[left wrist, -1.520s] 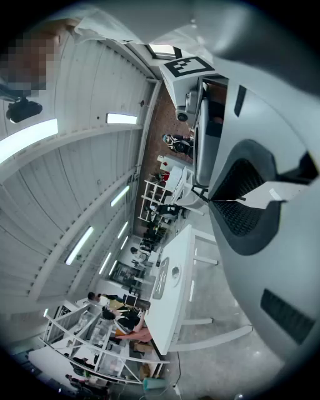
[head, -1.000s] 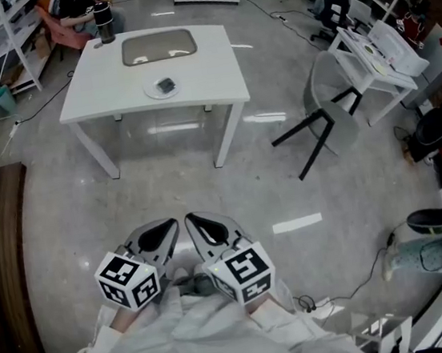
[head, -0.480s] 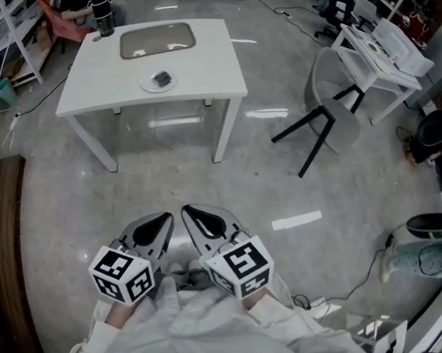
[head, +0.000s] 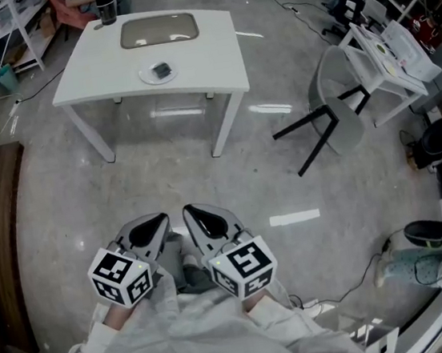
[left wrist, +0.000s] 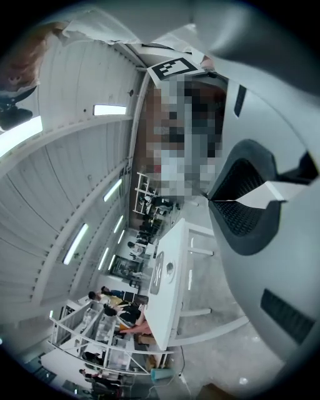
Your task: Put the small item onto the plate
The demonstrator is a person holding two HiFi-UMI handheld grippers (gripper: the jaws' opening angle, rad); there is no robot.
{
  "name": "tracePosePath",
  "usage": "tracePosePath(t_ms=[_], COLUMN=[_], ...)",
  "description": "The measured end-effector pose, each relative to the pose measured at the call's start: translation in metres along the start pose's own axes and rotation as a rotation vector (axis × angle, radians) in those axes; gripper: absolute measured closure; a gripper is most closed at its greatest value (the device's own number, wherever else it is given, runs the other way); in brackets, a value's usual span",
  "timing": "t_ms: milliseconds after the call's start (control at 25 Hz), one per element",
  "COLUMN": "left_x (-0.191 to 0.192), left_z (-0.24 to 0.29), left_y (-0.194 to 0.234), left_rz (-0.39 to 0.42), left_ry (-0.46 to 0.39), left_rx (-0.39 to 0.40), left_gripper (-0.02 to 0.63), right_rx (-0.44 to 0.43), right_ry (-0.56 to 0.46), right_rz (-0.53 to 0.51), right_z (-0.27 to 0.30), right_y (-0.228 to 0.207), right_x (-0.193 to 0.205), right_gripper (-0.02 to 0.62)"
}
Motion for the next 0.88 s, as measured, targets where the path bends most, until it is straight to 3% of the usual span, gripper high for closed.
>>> tracePosePath(t_ms=[360, 720, 880], left_x=[-0.025, -0.102, -0.129], left_z=[0.053, 0.126, 0.162], left_y=[0.034, 0.130, 0.162], left_rz=[0.005, 0.028, 0.059], left_ry=[0.009, 0.005, 0.014], left_rx=[0.048, 0.068, 0.116], left_gripper=[0.595, 0.595, 0.595], right_rx=[0.000, 0.050, 0.092], right_ry=[0.028, 0.035, 0.031], right_rz=[-0.005, -0.014, -0.012], right_z=[0.052, 0.151, 0.192], right_y=[-0.039, -0.115, -0.146], right_x=[-0.014, -0.075, -0.095], right_gripper=[0.580, 0.580, 0.580])
Point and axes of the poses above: the fingertips, and each gripper's own axes: z forward along the fingers, y to its left, x out of its underside, the point moved 5 cm from there along -z, backward along the fingers, and after that the axes turned 12 degrees about -x, right-handed, at the moved point
